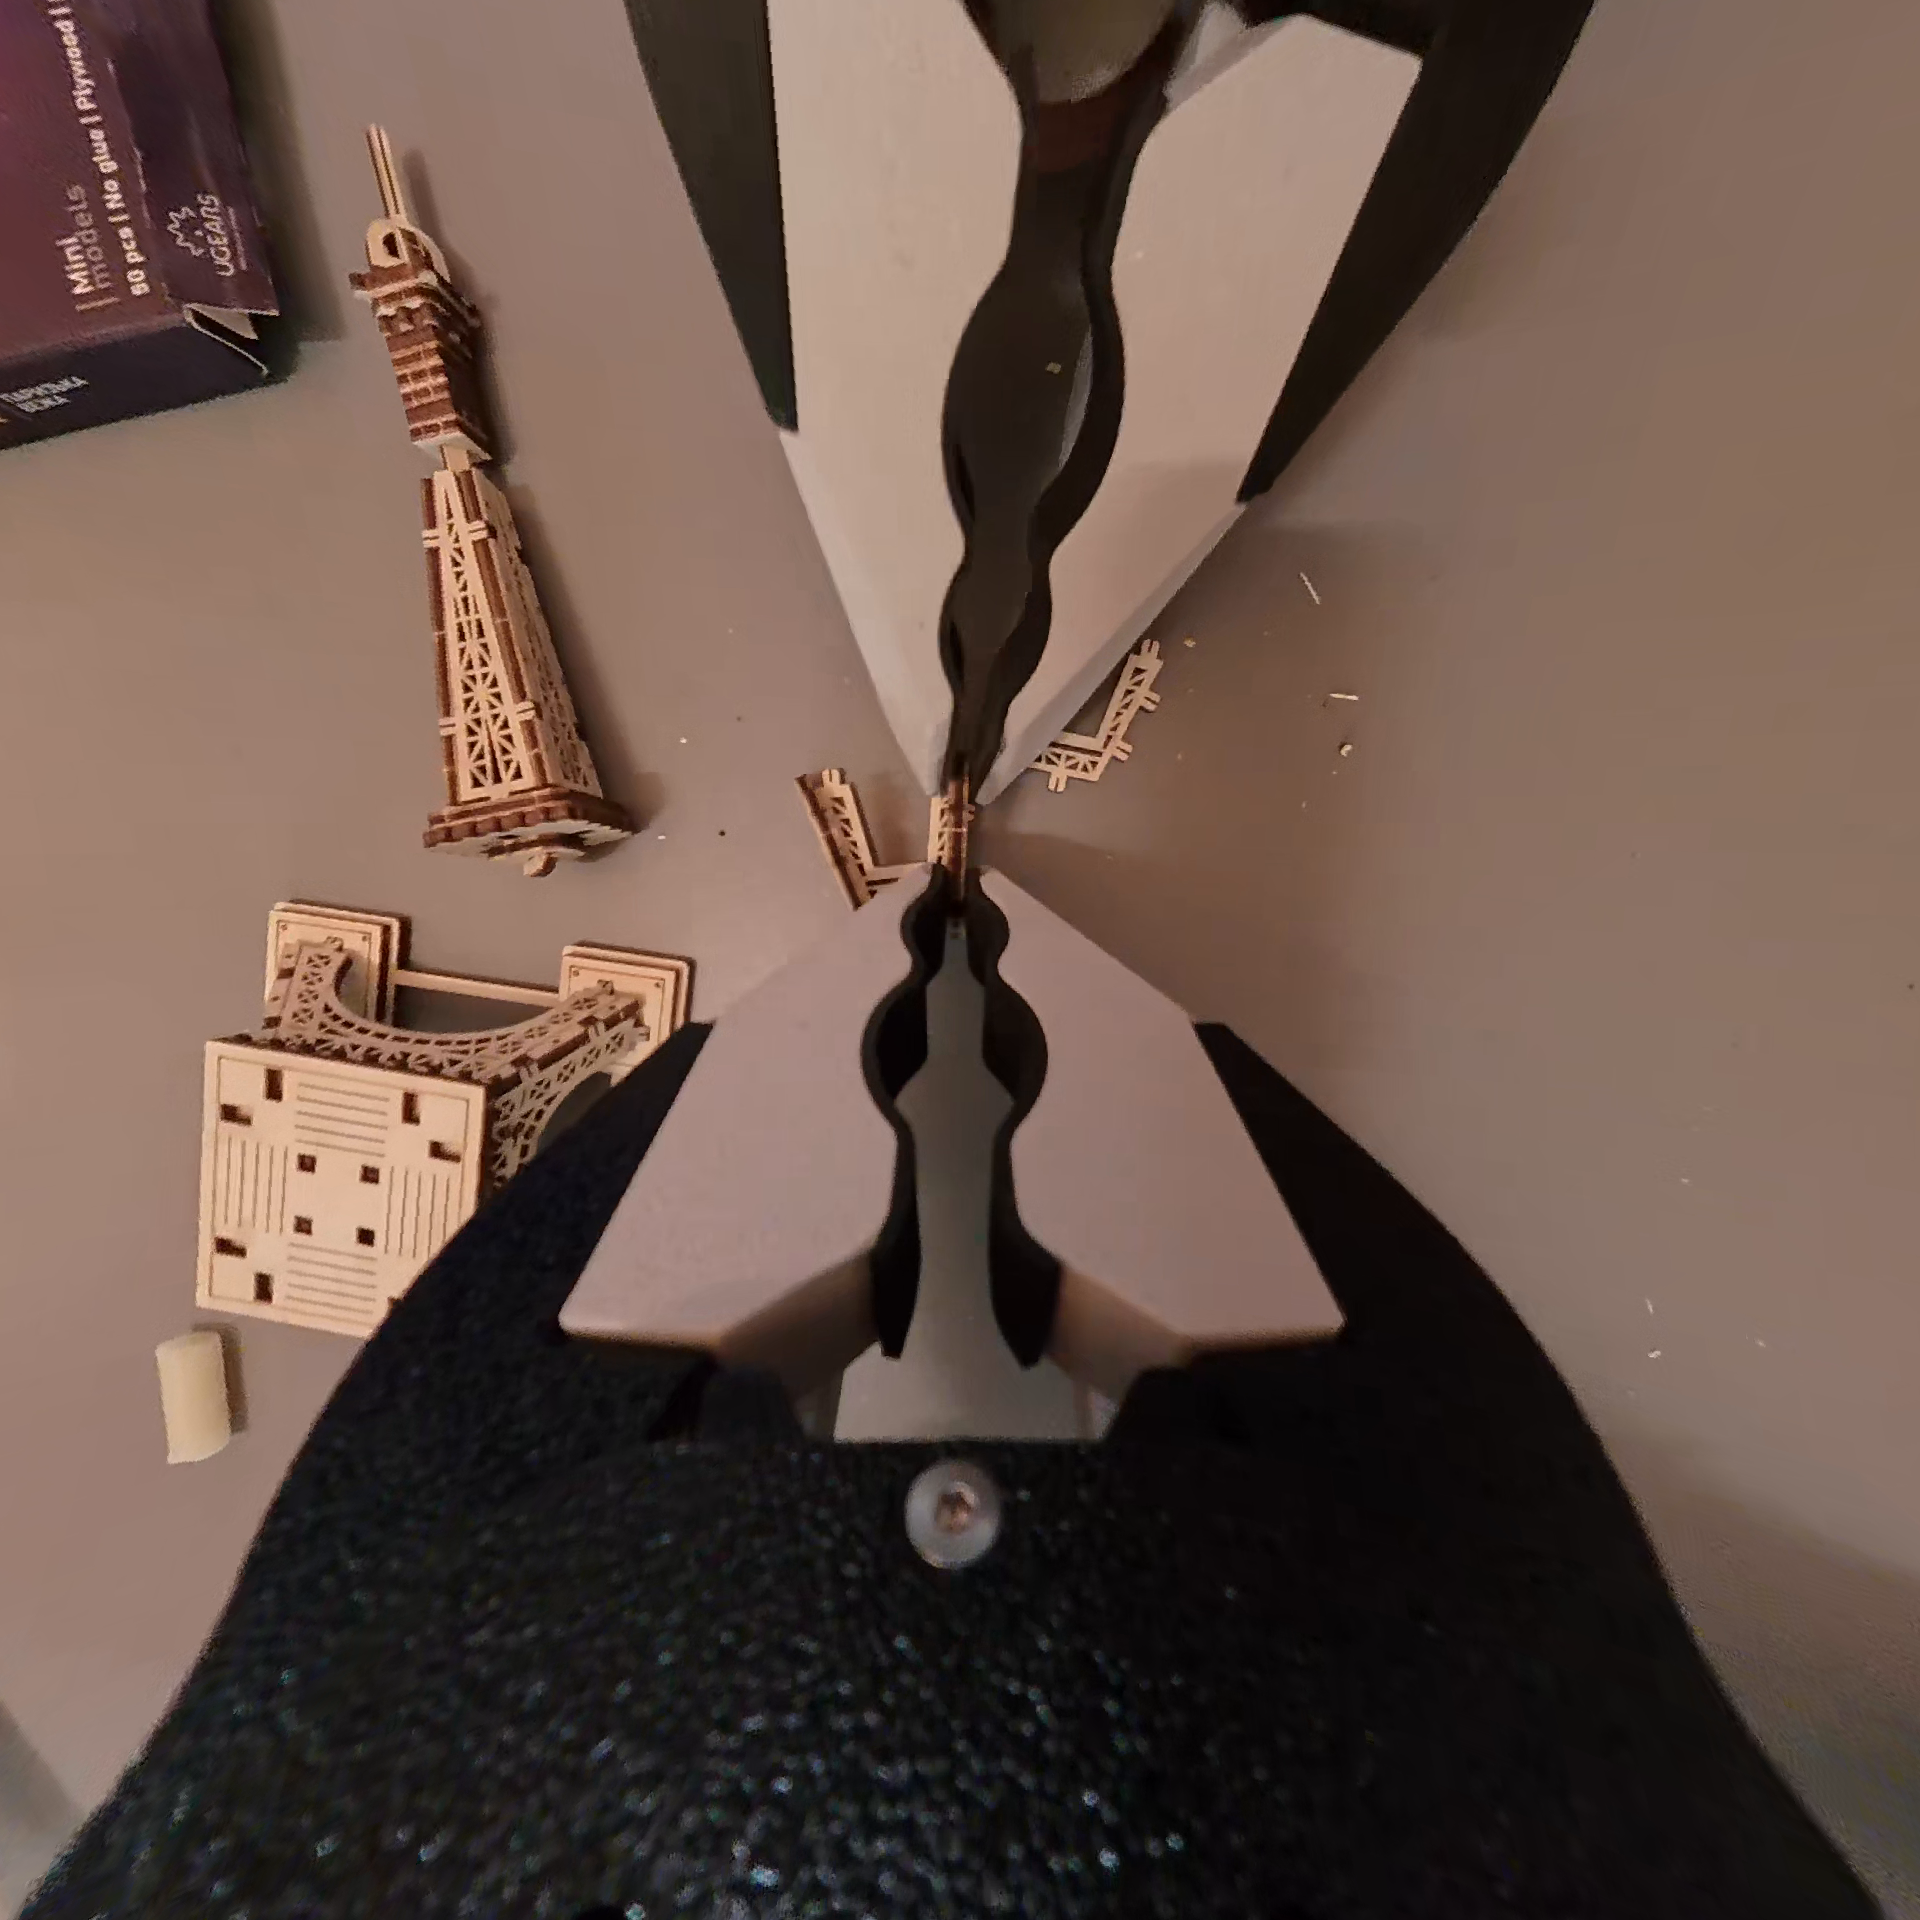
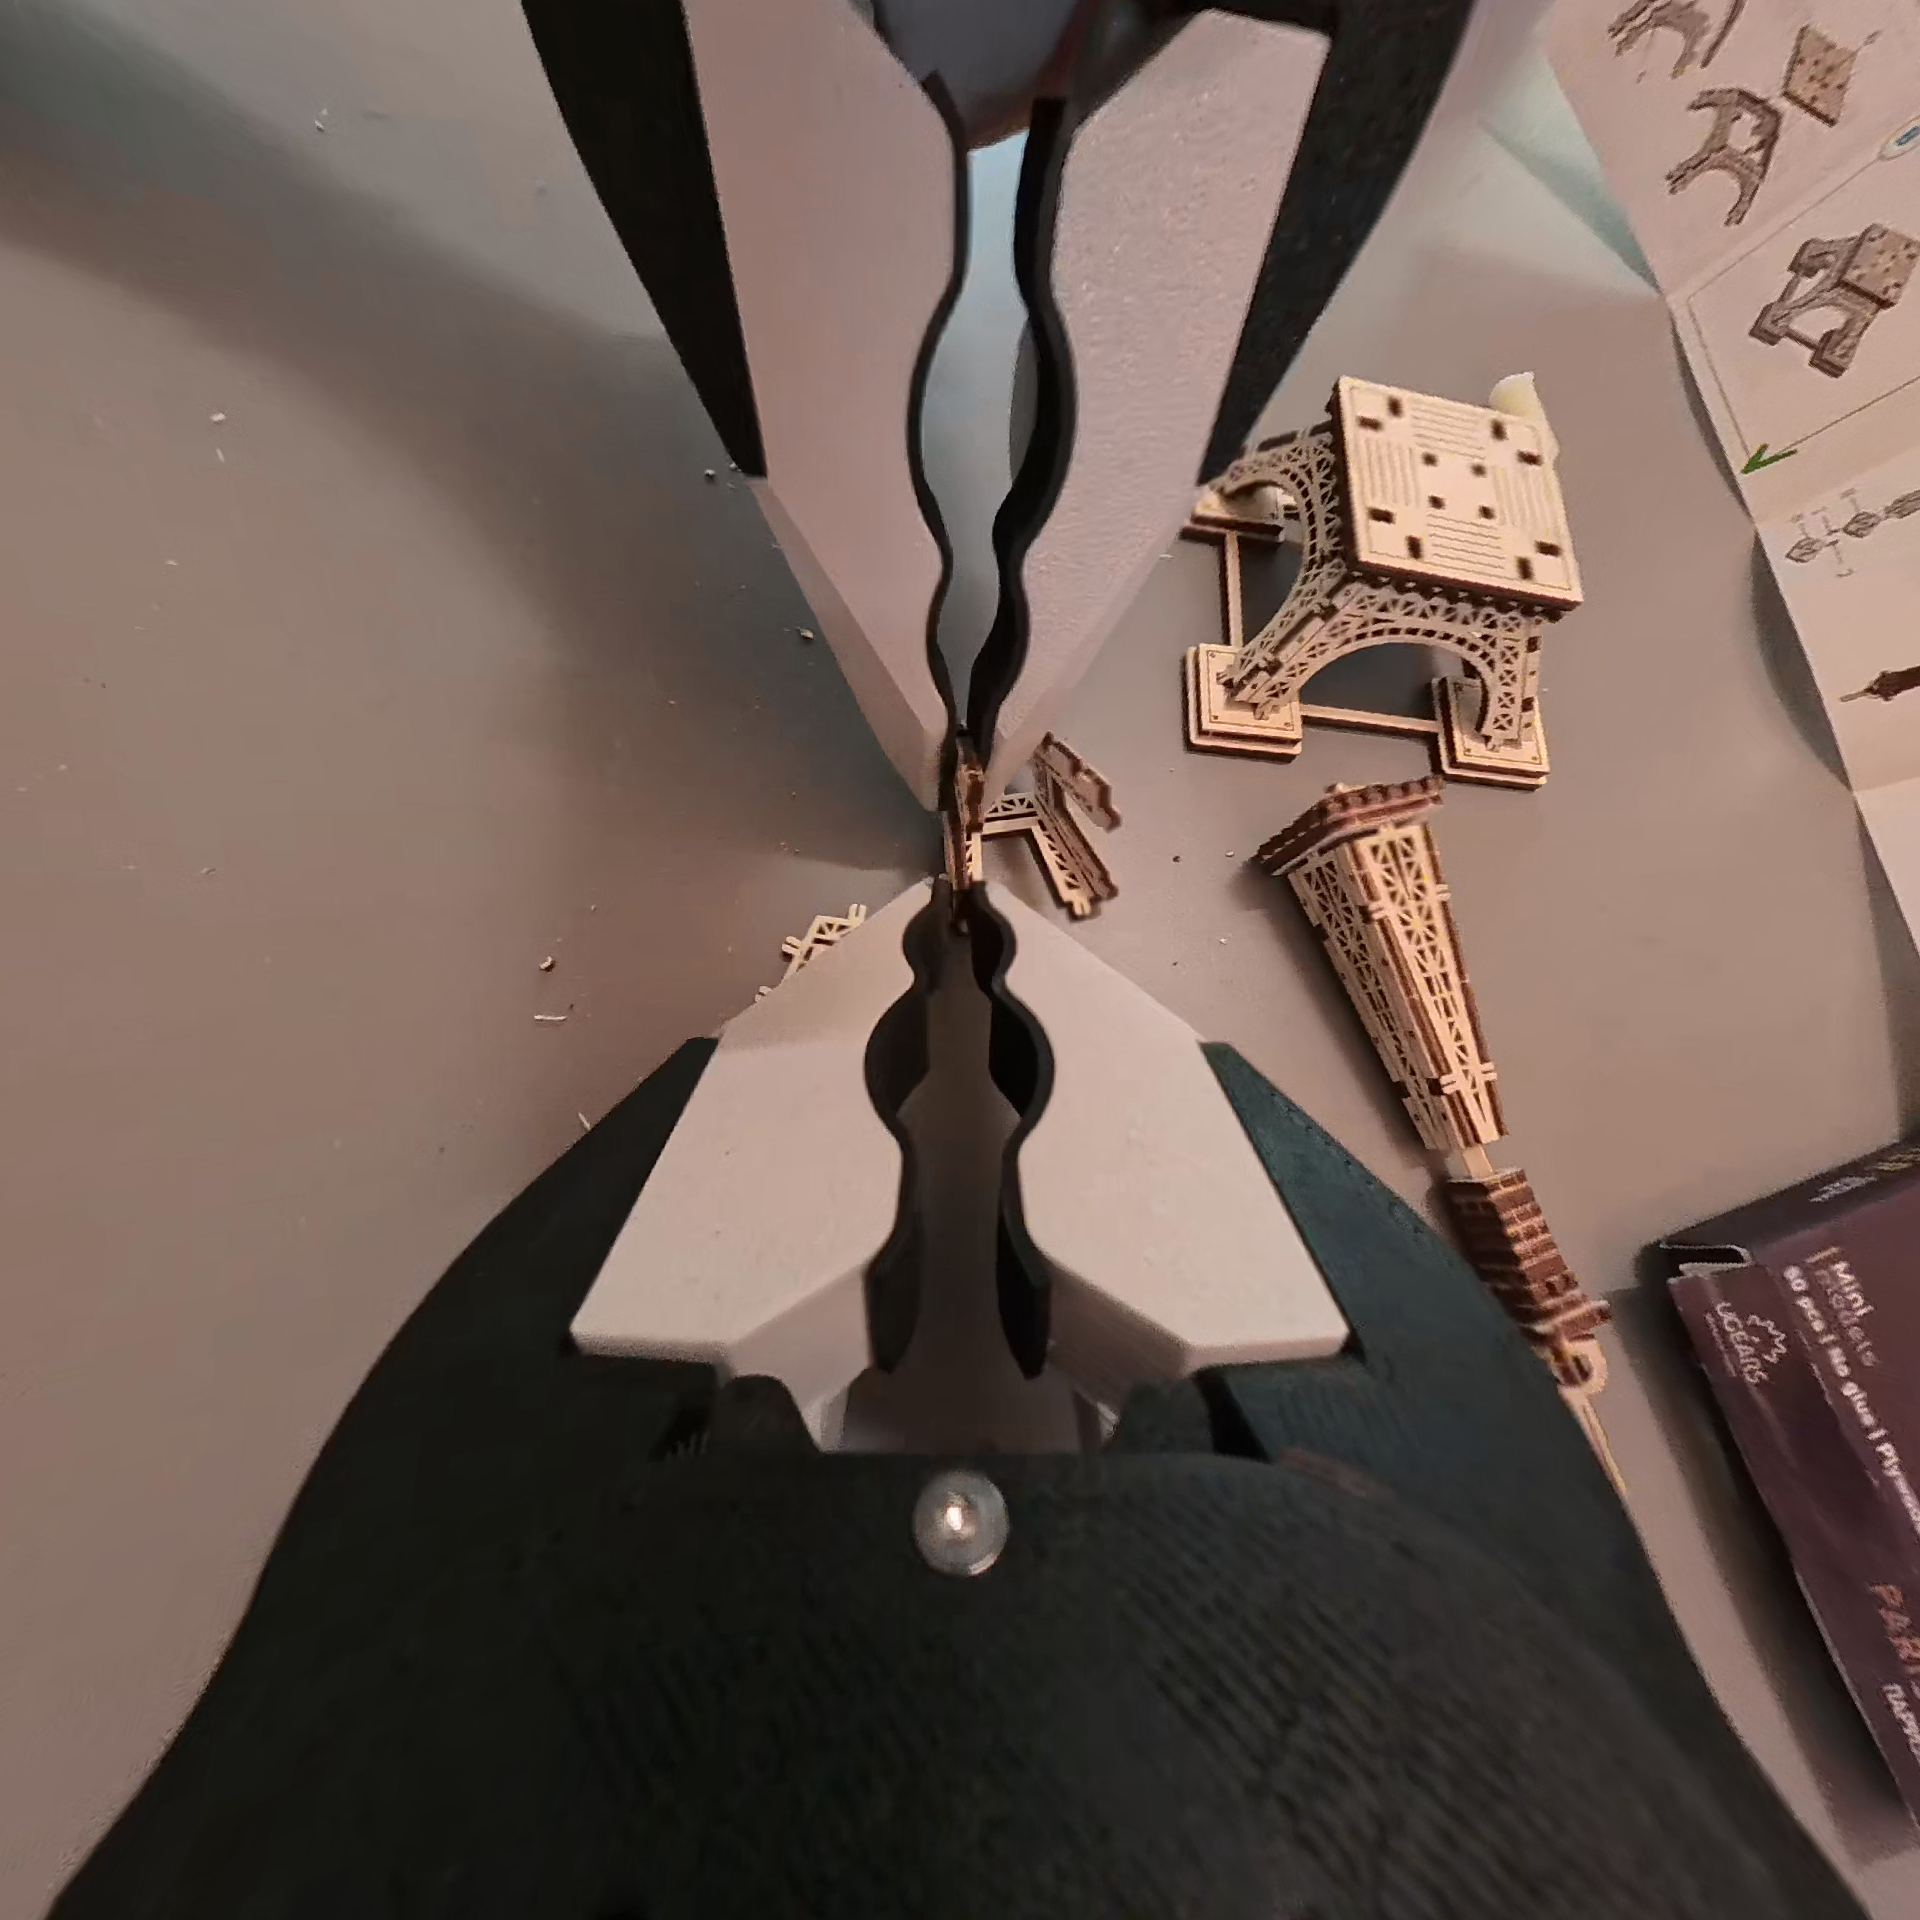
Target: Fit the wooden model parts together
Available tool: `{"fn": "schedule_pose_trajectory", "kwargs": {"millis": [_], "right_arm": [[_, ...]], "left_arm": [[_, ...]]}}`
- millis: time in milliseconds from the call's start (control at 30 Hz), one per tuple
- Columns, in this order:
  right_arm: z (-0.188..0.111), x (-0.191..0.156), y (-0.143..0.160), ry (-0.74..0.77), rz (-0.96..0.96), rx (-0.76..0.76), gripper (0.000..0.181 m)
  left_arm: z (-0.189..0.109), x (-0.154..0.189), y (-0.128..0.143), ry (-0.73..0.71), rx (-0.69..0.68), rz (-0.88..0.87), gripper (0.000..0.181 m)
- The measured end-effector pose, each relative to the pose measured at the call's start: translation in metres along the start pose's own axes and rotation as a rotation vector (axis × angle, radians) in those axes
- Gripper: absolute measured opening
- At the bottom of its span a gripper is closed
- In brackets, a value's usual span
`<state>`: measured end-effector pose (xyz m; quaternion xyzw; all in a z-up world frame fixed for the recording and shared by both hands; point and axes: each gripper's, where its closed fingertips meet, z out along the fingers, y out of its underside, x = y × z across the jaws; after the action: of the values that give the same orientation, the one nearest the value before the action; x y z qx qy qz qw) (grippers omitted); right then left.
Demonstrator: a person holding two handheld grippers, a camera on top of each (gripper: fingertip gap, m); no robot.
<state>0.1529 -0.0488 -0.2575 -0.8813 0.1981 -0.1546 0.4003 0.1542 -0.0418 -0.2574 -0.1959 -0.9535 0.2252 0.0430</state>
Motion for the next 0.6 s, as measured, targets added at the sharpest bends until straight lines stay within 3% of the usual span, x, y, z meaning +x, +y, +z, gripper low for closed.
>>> {"fn": "schedule_pose_trajectory", "kwargs": {"millis": [600], "right_arm": [[0.0026,0.0039,0.0008,-0.017,0.053,-0.009,0.002]], "left_arm": [[0.0082,-0.0075,-0.0018,-0.117,-0.095,0.172,0.002]]}}
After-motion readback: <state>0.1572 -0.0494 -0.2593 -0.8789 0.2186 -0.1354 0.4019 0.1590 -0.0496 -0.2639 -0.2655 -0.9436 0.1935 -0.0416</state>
